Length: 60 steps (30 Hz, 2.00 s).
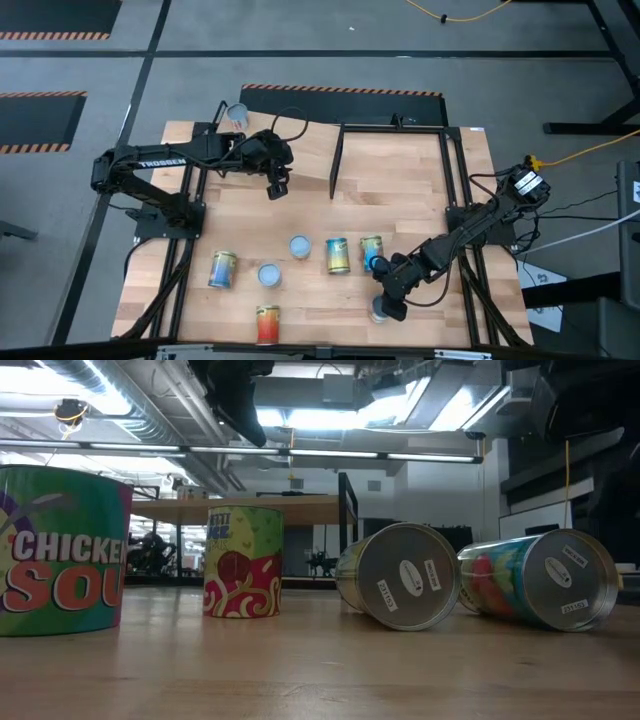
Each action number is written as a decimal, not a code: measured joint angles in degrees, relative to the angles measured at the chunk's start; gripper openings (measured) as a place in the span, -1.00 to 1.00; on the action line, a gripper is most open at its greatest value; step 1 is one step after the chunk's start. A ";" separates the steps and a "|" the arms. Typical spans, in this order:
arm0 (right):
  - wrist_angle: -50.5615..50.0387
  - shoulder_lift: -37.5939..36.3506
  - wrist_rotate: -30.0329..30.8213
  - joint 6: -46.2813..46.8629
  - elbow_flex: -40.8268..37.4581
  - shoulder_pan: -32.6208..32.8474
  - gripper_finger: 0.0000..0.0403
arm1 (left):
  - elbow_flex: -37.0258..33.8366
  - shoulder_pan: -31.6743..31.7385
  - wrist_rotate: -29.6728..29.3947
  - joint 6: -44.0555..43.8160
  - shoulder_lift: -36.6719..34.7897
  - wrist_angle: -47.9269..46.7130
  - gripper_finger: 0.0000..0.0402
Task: Pick and place cans onto a shelf
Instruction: Put the canned oranges on the shelf aligned with the other white canned carrot
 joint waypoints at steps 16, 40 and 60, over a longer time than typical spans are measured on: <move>-0.43 -2.45 -4.62 -0.50 -0.26 -2.19 -0.95 | 0.00 -0.07 0.13 0.02 0.00 0.00 -0.60; 15.42 -10.16 -20.93 -5.36 -0.15 -22.85 -0.94 | 0.02 -3.39 18.10 7.98 0.00 0.66 -0.60; -7.28 -10.19 -15.28 -42.43 26.68 -41.56 -0.94 | 0.02 -7.48 17.94 8.04 0.00 0.63 -0.60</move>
